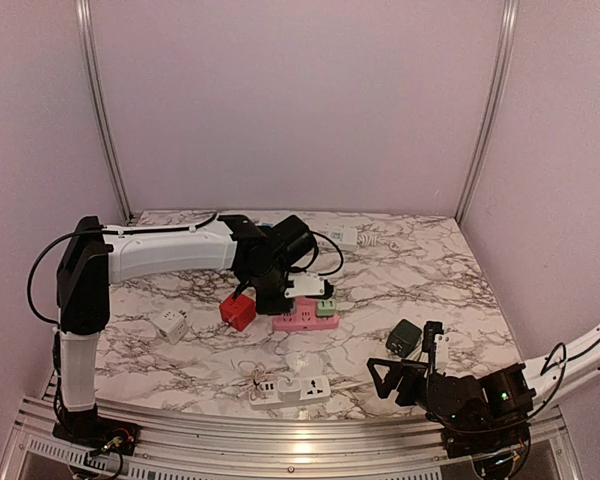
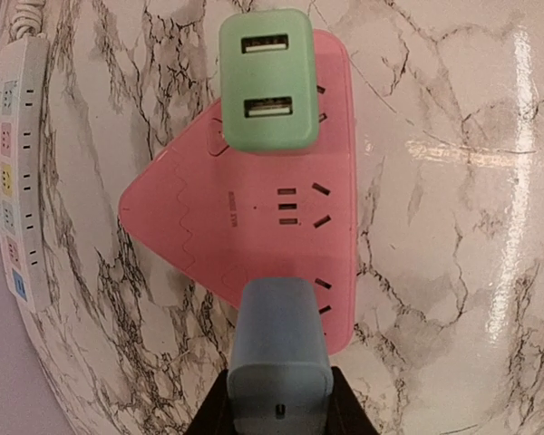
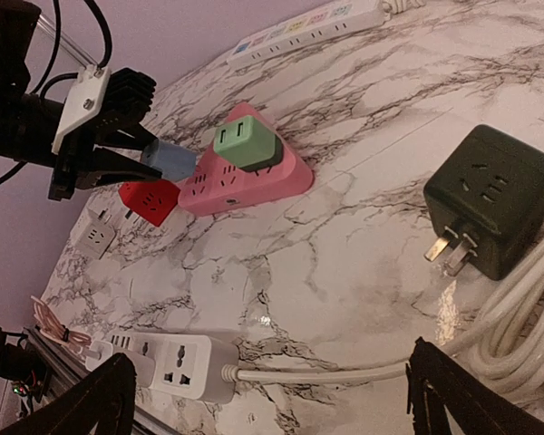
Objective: Insert the plug
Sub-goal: Insert the plug into the socket slot, then press the plug into the socket slot.
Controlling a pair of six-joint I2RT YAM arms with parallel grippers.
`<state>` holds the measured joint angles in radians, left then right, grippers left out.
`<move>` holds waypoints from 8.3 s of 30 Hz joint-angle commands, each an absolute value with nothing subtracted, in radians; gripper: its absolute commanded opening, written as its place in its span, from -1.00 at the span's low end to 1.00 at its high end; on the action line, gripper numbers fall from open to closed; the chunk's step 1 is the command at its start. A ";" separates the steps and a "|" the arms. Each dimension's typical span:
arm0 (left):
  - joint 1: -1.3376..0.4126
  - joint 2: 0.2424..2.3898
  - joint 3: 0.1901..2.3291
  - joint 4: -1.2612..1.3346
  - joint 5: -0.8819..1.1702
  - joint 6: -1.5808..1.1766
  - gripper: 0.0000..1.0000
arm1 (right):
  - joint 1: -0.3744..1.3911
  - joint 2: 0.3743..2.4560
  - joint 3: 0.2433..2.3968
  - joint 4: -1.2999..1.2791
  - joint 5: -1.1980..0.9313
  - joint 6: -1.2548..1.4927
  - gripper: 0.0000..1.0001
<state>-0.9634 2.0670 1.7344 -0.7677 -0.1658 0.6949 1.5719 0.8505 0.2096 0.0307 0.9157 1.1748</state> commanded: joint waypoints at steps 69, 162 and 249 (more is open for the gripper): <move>-0.944 2.371 1.895 -1.049 -0.038 0.710 -1.00 | 1.578 0.787 0.184 0.066 0.950 1.163 0.97; -1.146 2.070 1.908 -0.968 -0.028 0.578 0.07 | 1.578 0.742 0.143 0.097 0.918 1.162 0.97; -1.089 2.146 1.800 -0.807 -0.071 0.580 -0.04 | 1.578 0.745 0.137 0.116 0.922 1.155 0.97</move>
<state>-1.1061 2.1078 1.8107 -0.7815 -0.0437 0.5793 1.5719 0.7414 0.1318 0.0971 0.9184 1.1690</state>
